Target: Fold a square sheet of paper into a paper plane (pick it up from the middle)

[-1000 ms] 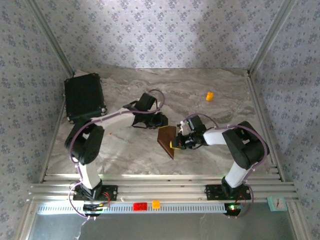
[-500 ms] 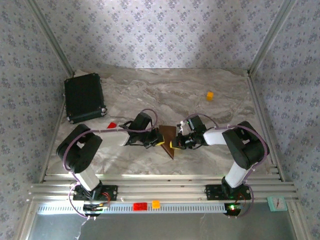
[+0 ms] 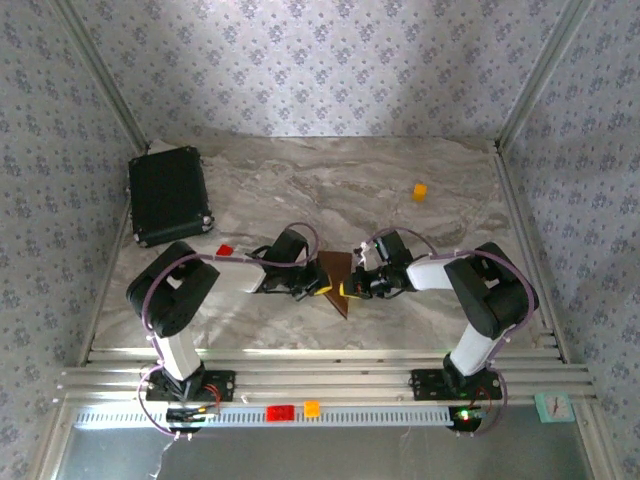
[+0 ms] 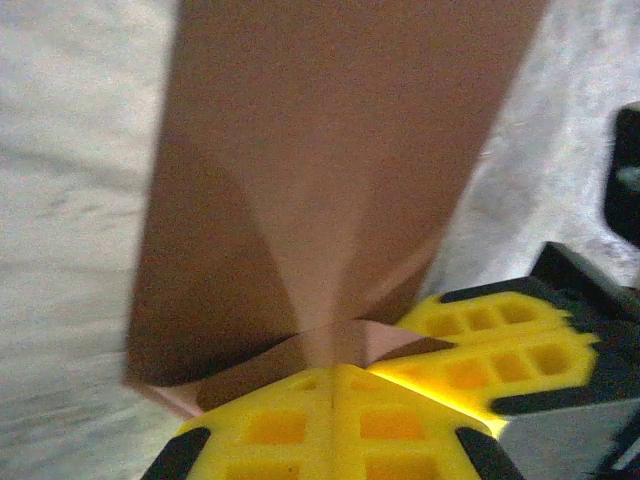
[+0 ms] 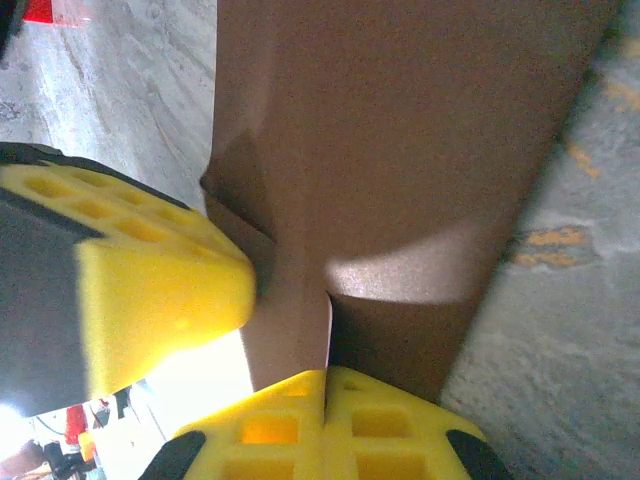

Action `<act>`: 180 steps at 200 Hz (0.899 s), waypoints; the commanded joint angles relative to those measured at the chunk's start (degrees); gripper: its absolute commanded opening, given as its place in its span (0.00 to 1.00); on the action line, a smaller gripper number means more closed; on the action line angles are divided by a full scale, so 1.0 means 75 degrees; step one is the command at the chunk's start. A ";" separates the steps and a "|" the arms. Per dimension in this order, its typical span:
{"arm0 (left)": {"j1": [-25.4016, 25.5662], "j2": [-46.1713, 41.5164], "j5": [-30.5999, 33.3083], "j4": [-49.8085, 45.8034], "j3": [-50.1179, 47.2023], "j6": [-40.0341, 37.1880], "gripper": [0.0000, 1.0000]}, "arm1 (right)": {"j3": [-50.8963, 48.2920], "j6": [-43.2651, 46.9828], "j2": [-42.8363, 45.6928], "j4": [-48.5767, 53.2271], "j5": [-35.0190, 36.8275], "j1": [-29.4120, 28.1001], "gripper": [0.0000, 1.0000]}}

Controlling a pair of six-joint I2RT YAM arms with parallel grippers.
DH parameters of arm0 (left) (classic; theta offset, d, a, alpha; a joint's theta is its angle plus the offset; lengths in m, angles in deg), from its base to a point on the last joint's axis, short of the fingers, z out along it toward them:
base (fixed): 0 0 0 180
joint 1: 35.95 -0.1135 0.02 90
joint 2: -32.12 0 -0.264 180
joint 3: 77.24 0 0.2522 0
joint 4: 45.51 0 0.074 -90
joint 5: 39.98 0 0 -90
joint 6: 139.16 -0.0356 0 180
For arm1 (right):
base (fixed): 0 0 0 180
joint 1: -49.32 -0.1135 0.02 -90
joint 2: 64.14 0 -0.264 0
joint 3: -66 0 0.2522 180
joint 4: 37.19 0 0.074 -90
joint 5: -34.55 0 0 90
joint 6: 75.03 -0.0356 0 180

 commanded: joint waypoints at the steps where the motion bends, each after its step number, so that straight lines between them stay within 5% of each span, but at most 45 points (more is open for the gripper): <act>1: 0.0082 0.0070 0.0319 -0.0777 0.0028 -0.0301 0.03 | -0.0202 0.0017 -0.0304 0.0138 0.0335 -0.0132 0.00; 88: 0.0238 -0.0323 0.0191 -0.0876 0.0577 -0.0620 0.10 | -0.0237 -0.0007 -0.0283 0.0145 0.0359 -0.0145 0.01; 180: 0.0293 0.0145 0.0538 -0.0938 -0.0068 -0.0591 0.04 | -0.0172 -0.0154 -0.0139 0.0079 0.0249 -0.0168 0.05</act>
